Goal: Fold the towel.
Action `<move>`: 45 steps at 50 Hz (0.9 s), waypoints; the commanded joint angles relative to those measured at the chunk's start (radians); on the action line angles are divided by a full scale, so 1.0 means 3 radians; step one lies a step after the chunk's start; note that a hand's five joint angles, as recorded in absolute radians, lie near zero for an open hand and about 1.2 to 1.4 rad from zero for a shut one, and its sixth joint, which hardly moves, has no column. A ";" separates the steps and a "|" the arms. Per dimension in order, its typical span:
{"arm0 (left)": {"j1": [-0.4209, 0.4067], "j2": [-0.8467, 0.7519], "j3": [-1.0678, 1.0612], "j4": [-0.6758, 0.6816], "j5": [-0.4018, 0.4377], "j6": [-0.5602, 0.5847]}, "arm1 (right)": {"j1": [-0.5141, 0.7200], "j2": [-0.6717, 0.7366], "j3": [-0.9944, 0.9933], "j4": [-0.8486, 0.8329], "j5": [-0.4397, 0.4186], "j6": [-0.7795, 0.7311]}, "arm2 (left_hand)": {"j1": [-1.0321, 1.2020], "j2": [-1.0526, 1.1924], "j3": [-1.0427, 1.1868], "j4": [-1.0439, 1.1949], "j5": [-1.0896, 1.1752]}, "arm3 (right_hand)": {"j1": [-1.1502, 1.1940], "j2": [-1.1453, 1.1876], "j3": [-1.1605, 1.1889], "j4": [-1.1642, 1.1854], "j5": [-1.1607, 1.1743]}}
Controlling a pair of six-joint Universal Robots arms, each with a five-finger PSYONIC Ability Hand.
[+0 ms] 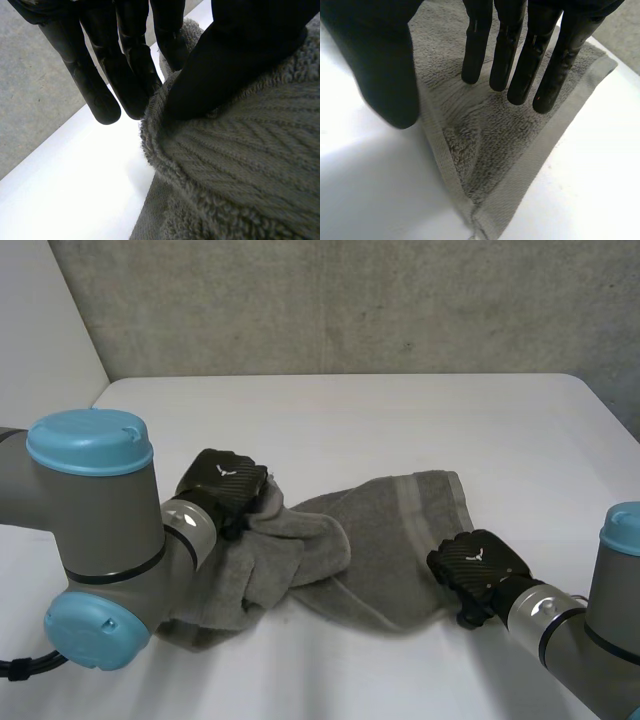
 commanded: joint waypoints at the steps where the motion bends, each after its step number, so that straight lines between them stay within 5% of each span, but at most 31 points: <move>1: 0.0068 0.0046 -0.0037 -0.0001 0.0000 -0.0006 | -0.0022 0.0100 -0.0037 -0.0264 0.0081 -0.0107 | 0.0737 0.0597 0.0603 0.0598 0.0659 | 0.1937 0.1581 0.1605 0.1607 0.1720; 5: 0.0094 0.0067 -0.0042 -0.0001 0.0000 -0.0006 | -0.0032 0.0141 -0.0062 -0.0320 0.0117 -0.0189 | 0.0737 0.0597 0.0603 0.0598 0.0659 | 0.2562 0.2206 0.2230 0.2232 0.2345; 15: 0.0155 -0.0015 0.0071 0.0081 0.0046 0.0014 | 0.0024 0.0157 -0.0630 -0.0275 0.0137 -0.0496 | 0.0737 0.0597 0.0603 0.0598 0.0659 | 0.2592 0.2236 0.2260 0.2262 0.2375; 27: 0.0329 -0.0348 0.2370 0.0837 0.0087 -0.0011 | 0.0249 0.0571 -0.3645 -0.0718 0.0679 -0.0593 | 0.0737 0.0597 0.0603 0.0598 0.0659 | 0.2592 0.2236 0.2260 0.2262 0.2375; 34: 0.0411 -0.0128 0.2208 0.0981 -0.0021 -0.0098 | 0.0228 0.0321 -0.3396 -0.1154 0.0705 -0.0383 | 0.0737 0.0597 0.0603 0.0598 0.0659 | 0.2592 0.2236 0.2260 0.2262 0.2375; 45: 0.0590 0.0143 0.0531 0.1119 -0.0005 -0.0420 | 0.0162 0.0039 -0.1688 -0.1088 0.0372 0.0016 | 0.0737 0.0597 0.0603 0.0598 0.0659 | 0.2592 0.2236 0.2260 0.2262 0.2375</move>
